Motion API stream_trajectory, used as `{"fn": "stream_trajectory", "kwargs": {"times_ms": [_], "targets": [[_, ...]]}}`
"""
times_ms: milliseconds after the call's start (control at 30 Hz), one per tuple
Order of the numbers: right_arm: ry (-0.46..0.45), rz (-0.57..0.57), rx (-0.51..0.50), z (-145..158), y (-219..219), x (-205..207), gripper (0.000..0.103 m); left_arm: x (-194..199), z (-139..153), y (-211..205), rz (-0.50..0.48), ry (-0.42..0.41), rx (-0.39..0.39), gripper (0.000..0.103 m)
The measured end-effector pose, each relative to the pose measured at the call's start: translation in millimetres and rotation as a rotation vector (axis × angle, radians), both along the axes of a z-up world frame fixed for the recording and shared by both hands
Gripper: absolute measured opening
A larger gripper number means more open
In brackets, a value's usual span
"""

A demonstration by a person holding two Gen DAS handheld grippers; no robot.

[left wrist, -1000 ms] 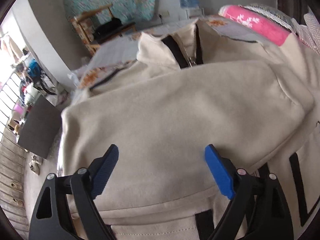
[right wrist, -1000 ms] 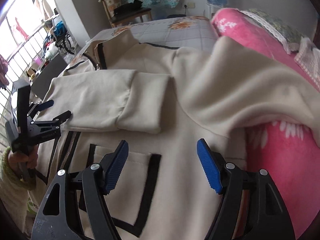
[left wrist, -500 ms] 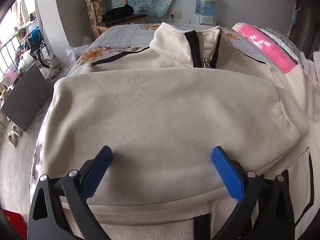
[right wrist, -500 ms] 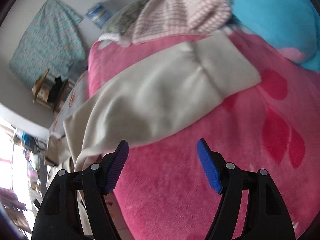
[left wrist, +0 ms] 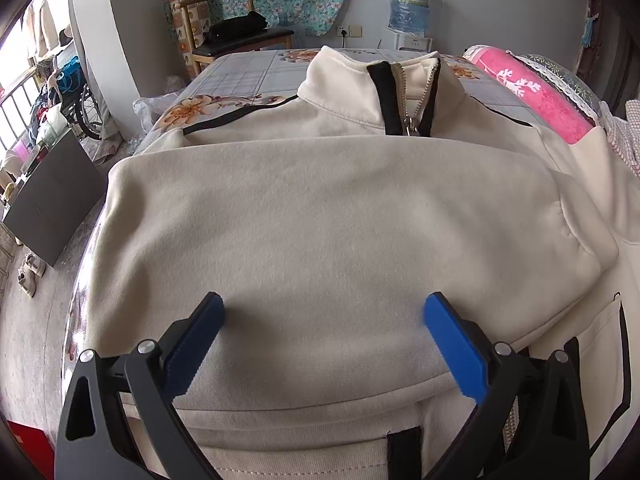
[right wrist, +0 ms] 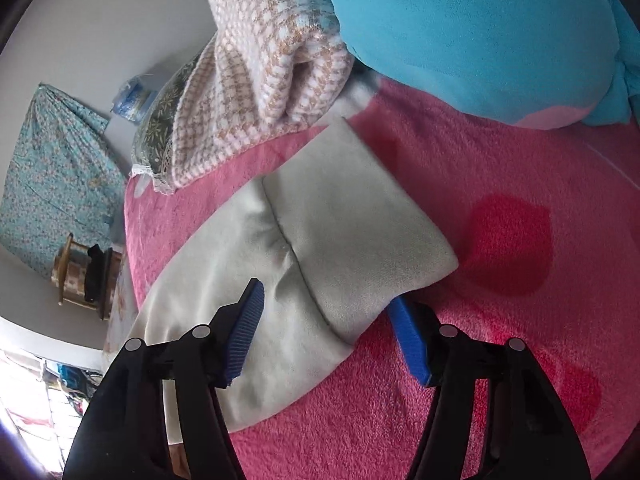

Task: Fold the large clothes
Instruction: 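Grasp the sleeve cuff lying on the pink blanket with the right tool, then lay the sleeve across the jacket front and open the right tool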

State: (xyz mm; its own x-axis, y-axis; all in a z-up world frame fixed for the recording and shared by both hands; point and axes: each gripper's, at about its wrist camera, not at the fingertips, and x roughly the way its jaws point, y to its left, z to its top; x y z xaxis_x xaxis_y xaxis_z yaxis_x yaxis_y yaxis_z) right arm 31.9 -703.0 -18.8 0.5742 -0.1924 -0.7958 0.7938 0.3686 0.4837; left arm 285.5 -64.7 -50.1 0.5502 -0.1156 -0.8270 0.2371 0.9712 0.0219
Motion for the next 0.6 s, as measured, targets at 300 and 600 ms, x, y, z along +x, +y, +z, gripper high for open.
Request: {"fn": "stream_trajectory", "kwargs": {"times_ms": [300,600], "targets": [[0.024,0.01,-0.195,40,16,19,0.012,0,0,4,-0.008,-0.003,-0.006,0.099],[-0.149,0.229,-0.54,186,129,53,0.011,4,15,17,0.015,0.007,0.001,0.099]]}}
